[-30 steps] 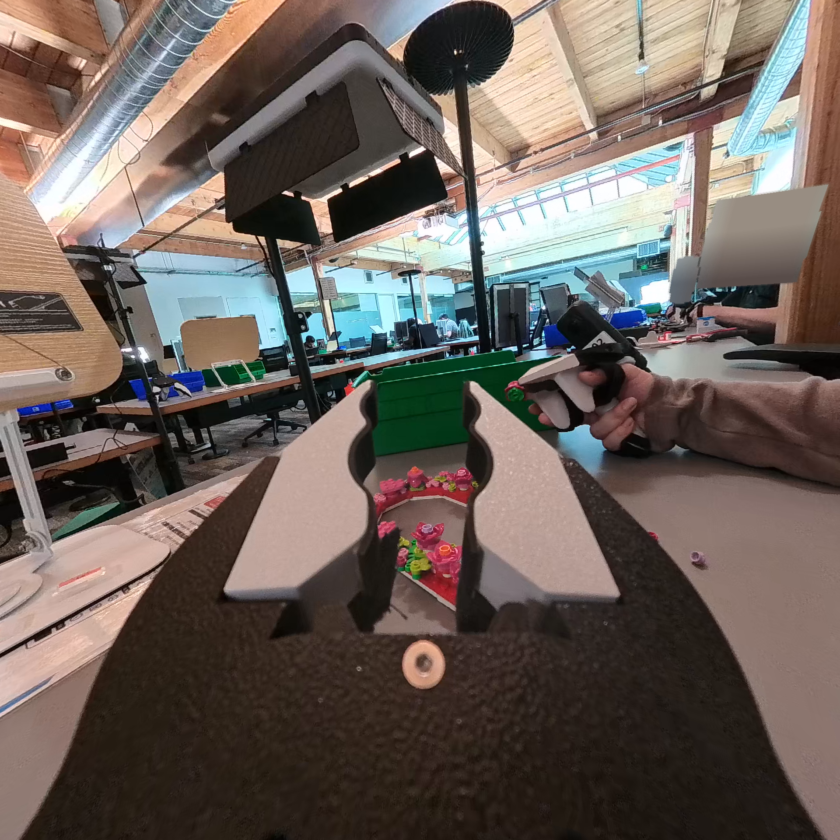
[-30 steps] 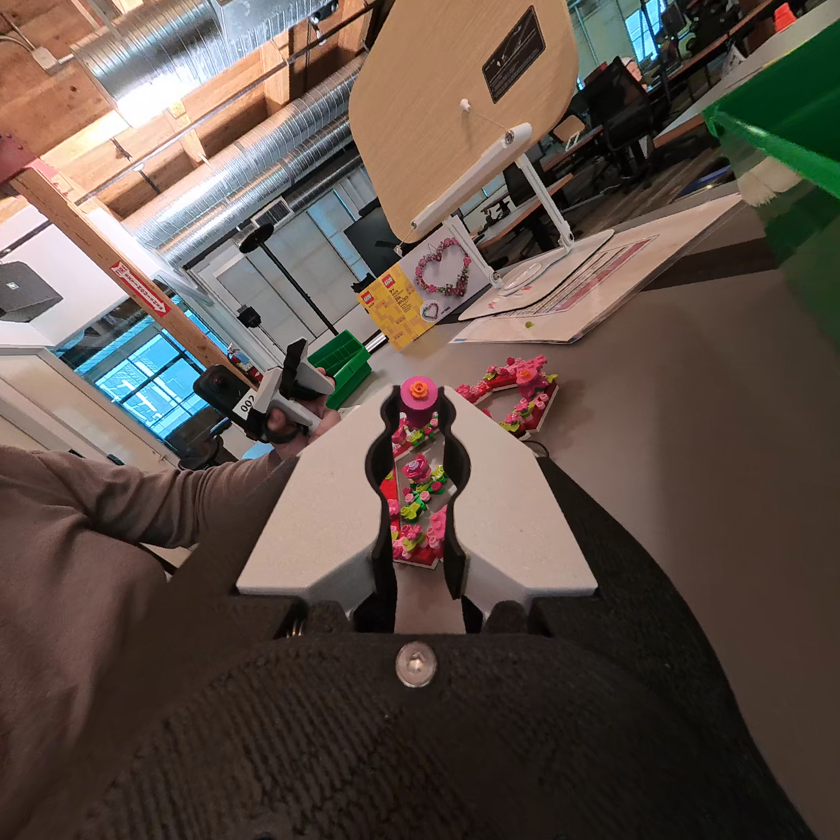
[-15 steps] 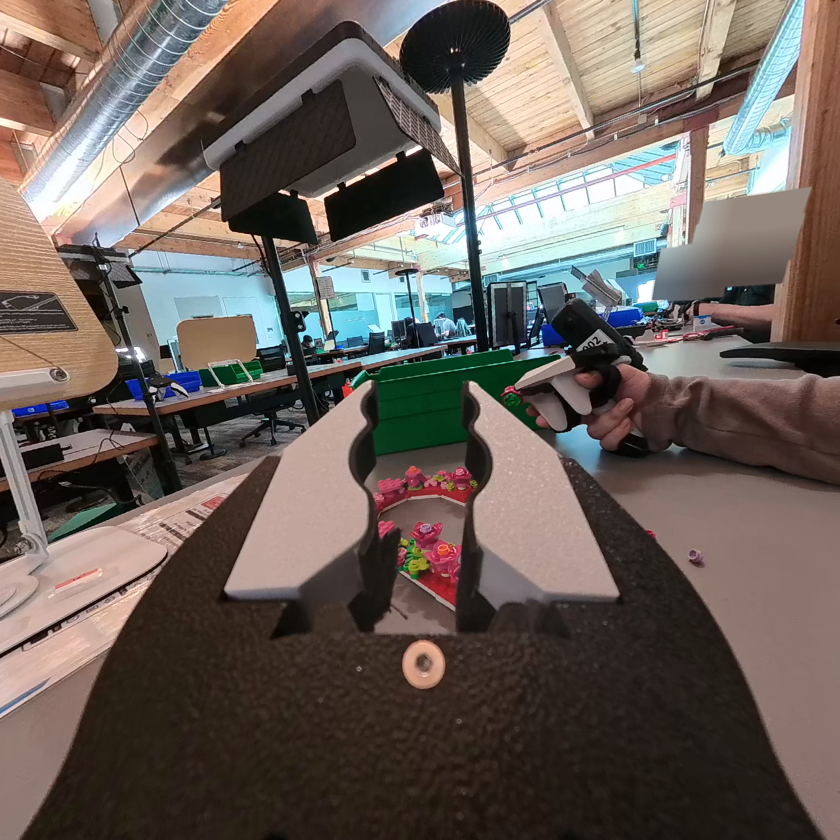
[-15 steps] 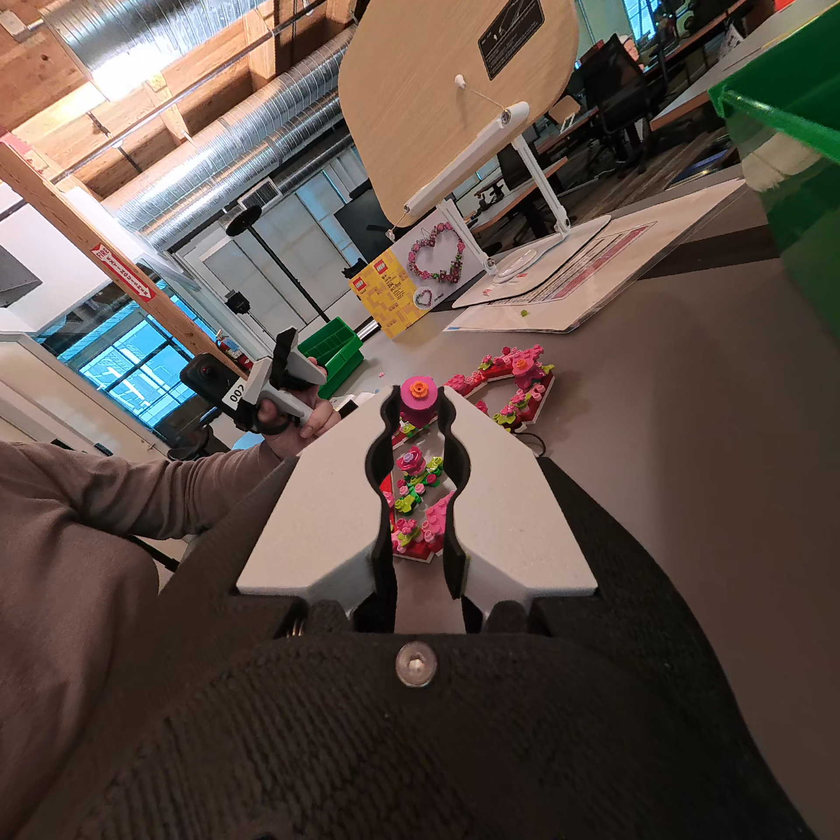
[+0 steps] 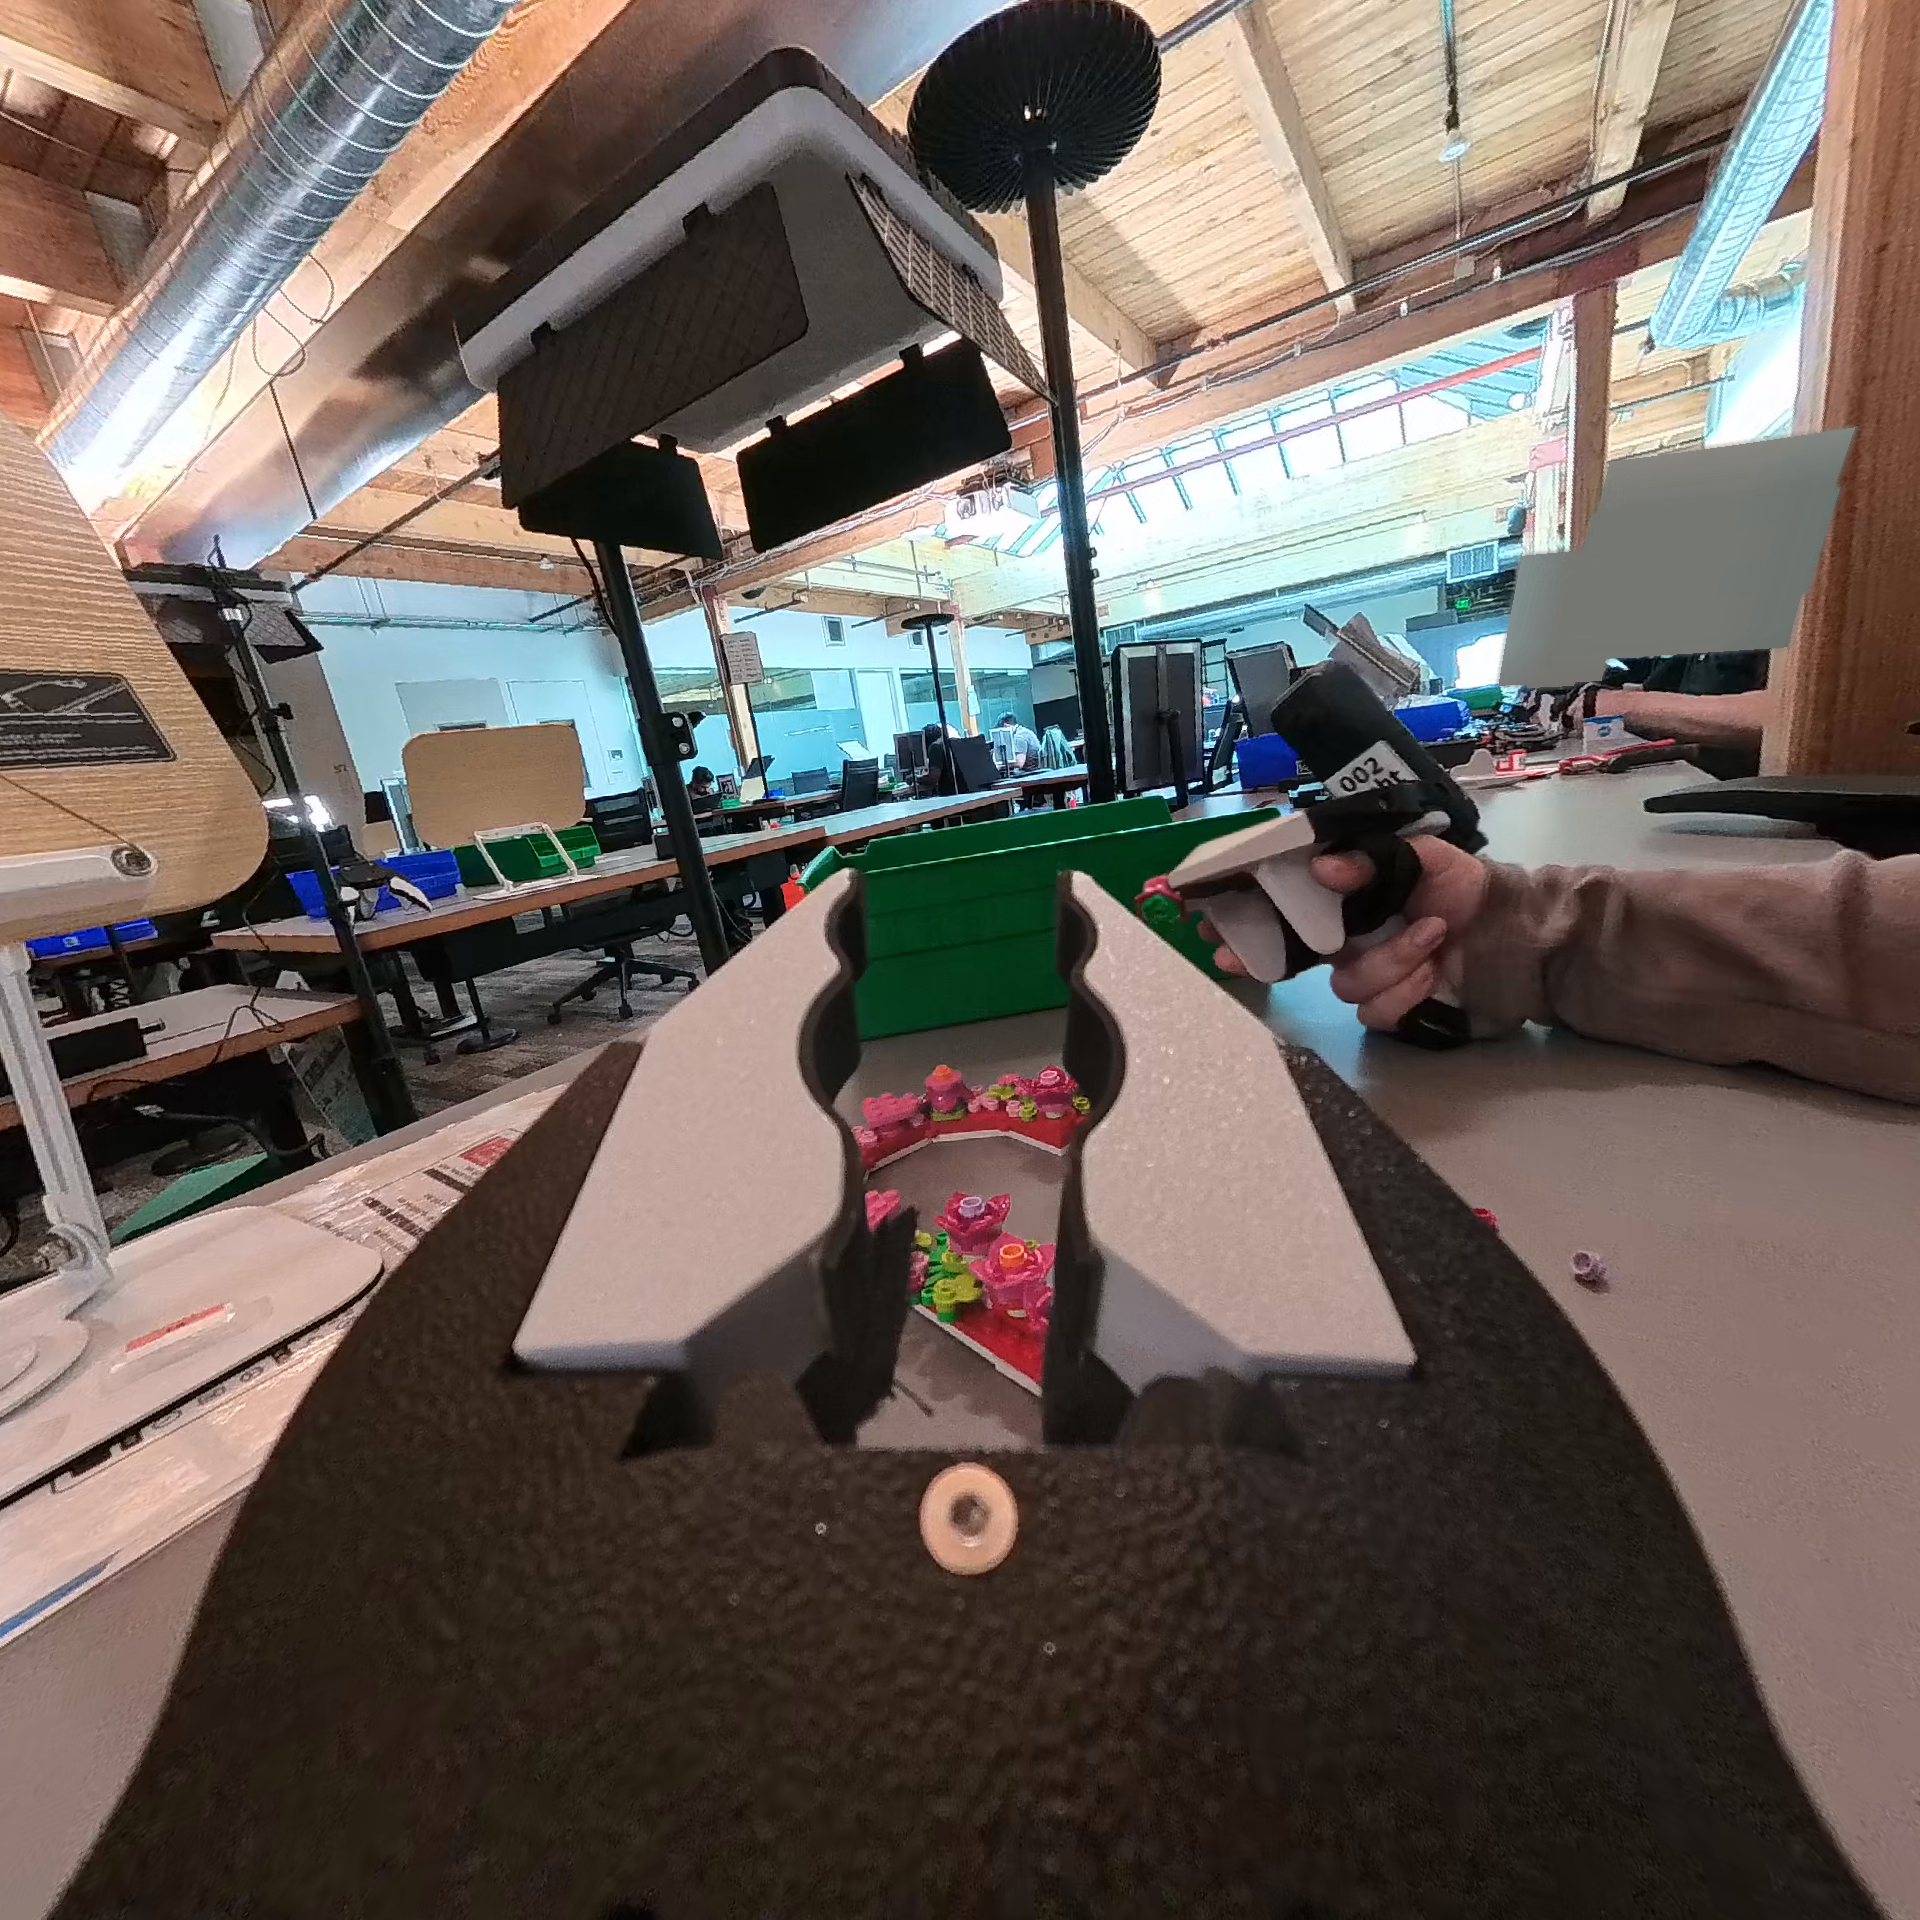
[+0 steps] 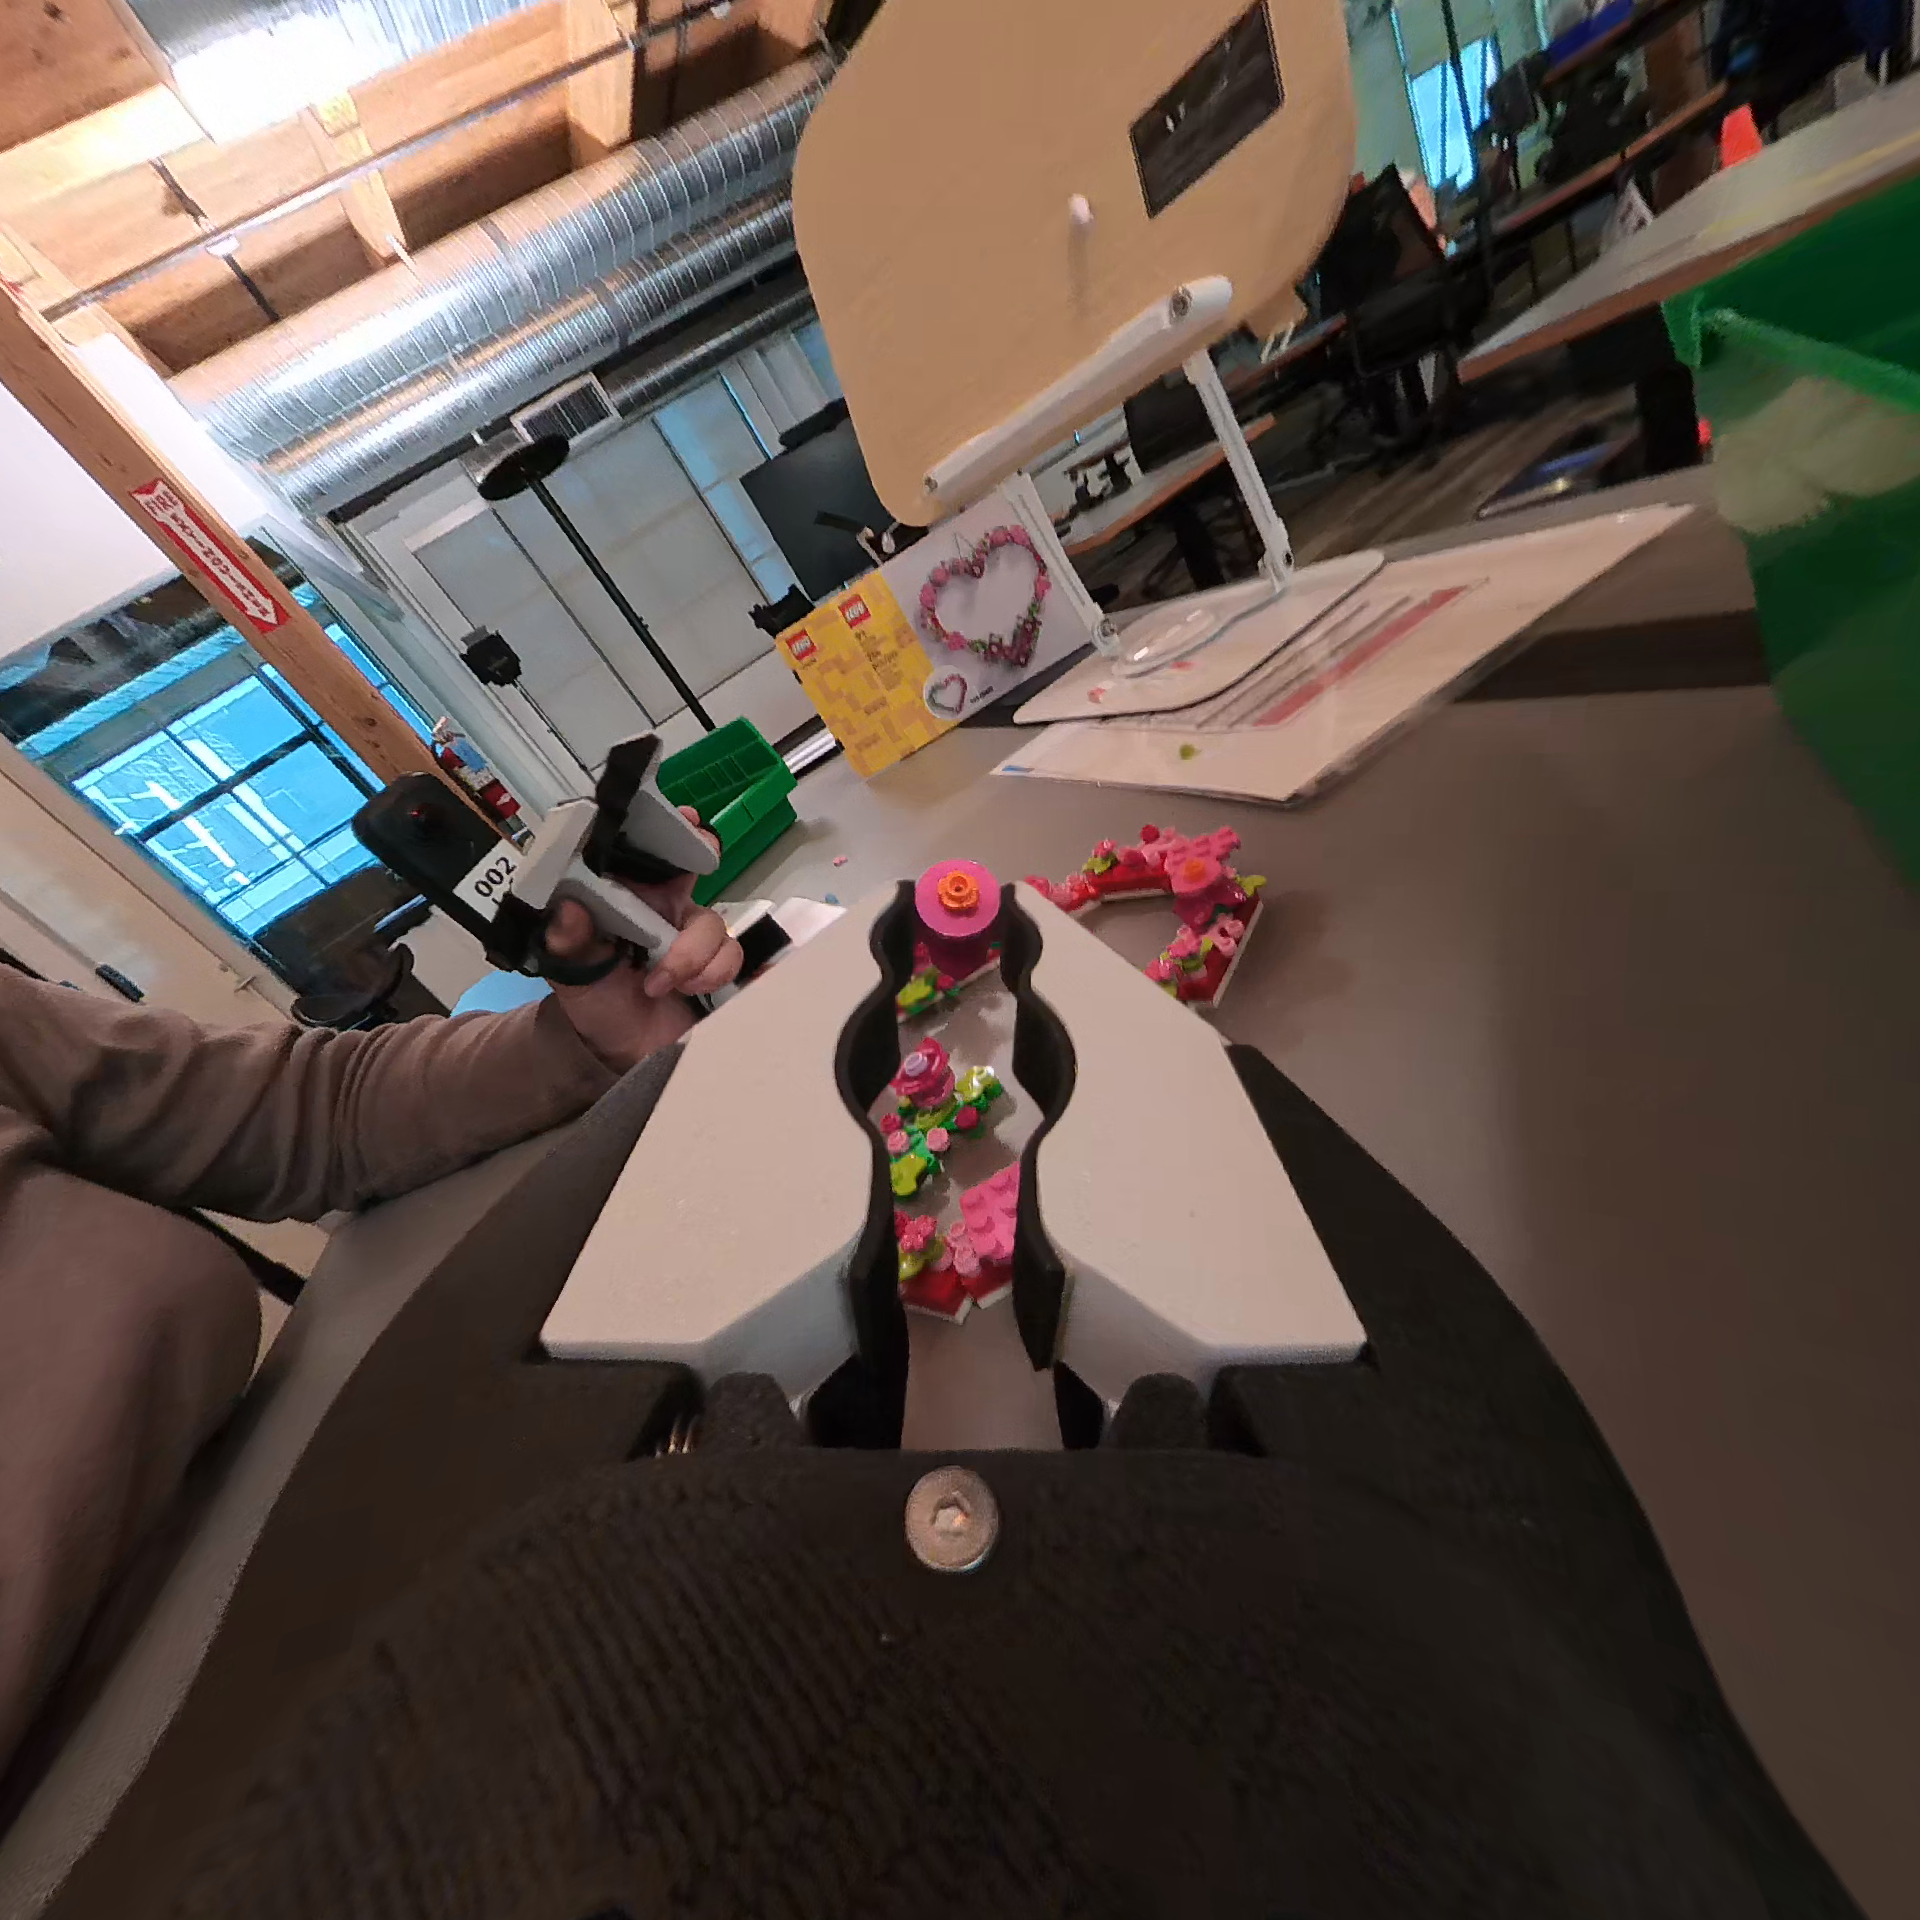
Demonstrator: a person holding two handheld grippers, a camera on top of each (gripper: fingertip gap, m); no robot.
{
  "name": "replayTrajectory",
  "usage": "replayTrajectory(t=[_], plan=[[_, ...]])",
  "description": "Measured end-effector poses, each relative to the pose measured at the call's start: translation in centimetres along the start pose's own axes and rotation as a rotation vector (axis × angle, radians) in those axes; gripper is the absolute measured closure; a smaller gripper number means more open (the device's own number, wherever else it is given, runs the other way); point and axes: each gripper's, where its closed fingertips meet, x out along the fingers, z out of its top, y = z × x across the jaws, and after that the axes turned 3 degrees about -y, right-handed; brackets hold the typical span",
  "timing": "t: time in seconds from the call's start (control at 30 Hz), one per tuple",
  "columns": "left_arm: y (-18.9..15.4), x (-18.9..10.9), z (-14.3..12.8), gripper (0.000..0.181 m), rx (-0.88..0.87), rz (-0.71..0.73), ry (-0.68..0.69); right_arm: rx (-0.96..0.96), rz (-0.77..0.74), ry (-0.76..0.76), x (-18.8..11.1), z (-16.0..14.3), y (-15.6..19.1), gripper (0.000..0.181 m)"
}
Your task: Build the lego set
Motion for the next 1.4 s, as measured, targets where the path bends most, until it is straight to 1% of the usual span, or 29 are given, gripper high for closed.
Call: replayTrajectory(t=[0.2,0.33,0.4,0.5,0.6,0.73,0.83,0.9,1.03,1.2,1.4], plan=[[0.0,0.0,0.0,0.148,0.0,0.0,0.001,-0.069,0.028,-0.031,0.4,0.5,0.6,0.168],[0.0,0.1,-0.1,0.148,-0.002,0.0,0.005,-0.123,0.099,-0.092,0.2,1.4,1.4,0.168],[0.0,0.1,-0.1,0.148,-0.001,-0.001,0.005,-0.175,0.12,-0.121,0.0,1.8,1.7,0.168],[-0.1,0.1,-0.2,0.148,-0.005,-0.009,0.009,-0.274,0.118,-0.119,0.2,2.0,1.9,0.168],[-0.2,0.2,-0.3,0.148,-0.01,-0.017,0.011,-0.275,0.155,-0.03,0.7,1.2,1.8,0.167],[-0.2,0.1,-0.3,0.148,-0.017,-0.024,0.01,-0.269,0.134,0.144,1.3,-0.3,0.1,0.168],[-0.5,0.1,-0.3,0.148,-0.016,-0.039,0.01,-0.283,0.124,0.3,1.2,-2.0,-0.9,0.167],[-0.7,0.2,-0.3,0.148,-0.012,-0.046,0.012,-0.309,0.095,0.371,1.2,-2.7,-1.7,0.167],[-0.9,0.2,-0.4,0.148,-0.002,-0.055,0.018,-0.323,0.108,0.508,0.9,-4.4,-2.2,0.168],[-1.0,0.2,-0.4,0.149,0.0,-0.058,0.02,-0.295,0.125,0.596,0.9,-5.7,-2.3,0.168],[-1.0,0.3,-0.5,0.149,0.004,-0.056,0.027,-0.316,0.103,0.643,0.7,-6.1,-3.0,0.168]])
